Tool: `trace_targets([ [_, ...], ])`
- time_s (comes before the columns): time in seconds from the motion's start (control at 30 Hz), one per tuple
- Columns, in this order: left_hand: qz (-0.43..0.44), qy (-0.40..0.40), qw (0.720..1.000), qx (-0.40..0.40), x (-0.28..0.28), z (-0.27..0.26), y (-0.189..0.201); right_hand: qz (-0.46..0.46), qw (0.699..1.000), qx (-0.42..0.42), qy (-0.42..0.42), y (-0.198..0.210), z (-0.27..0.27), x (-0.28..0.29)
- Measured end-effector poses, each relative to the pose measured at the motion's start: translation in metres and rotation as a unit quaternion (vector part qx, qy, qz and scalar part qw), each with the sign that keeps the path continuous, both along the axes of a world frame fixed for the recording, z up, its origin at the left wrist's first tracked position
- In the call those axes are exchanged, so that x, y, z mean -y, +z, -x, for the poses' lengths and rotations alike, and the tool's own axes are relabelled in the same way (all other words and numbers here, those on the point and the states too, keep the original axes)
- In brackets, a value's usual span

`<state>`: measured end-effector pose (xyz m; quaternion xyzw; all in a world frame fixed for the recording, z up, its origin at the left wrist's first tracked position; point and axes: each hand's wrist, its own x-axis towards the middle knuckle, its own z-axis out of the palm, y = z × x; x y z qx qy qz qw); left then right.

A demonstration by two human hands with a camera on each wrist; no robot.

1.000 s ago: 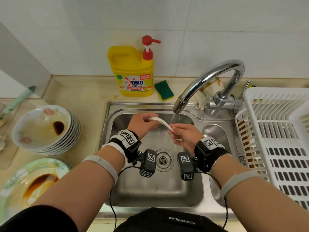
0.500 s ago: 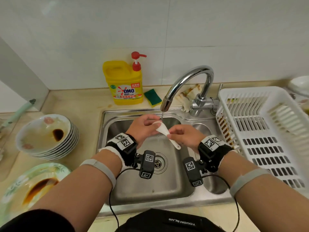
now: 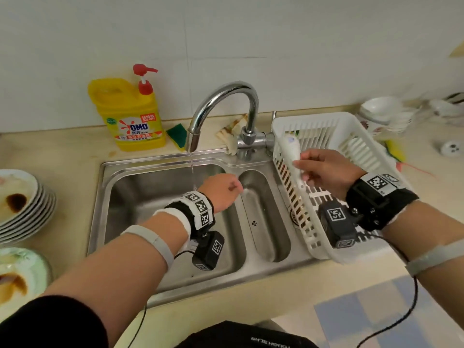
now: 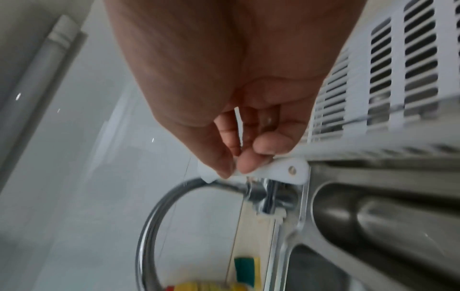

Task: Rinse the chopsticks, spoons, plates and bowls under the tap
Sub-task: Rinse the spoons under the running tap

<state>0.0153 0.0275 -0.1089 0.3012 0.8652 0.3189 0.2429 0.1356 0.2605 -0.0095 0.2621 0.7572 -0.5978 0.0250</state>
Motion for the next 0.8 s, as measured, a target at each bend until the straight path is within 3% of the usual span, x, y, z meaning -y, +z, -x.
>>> trace_targets([
  [0.1, 0.026, 0.002, 0.999, -0.039, -0.029, -0.013, 0.004, -0.031, 0.999, 0.033, 0.006, -0.002, -0.013, -0.053],
  [0.23, 0.089, 0.0, 0.993, -0.071, -0.068, -0.034, 0.002, -0.056, 0.987, 0.145, 0.047, -0.037, -0.028, -0.117],
  [0.47, 0.196, 0.057, 0.976, -0.081, -0.105, -0.075, -0.004, 0.0, 0.926, 0.348, 0.142, -0.107, -0.037, -0.154],
  [0.8, 0.198, 0.153, 0.968, -0.035, -0.104, -0.097, 0.001, 0.03, 0.904, 0.383, 0.187, -0.126, -0.044, -0.157],
])
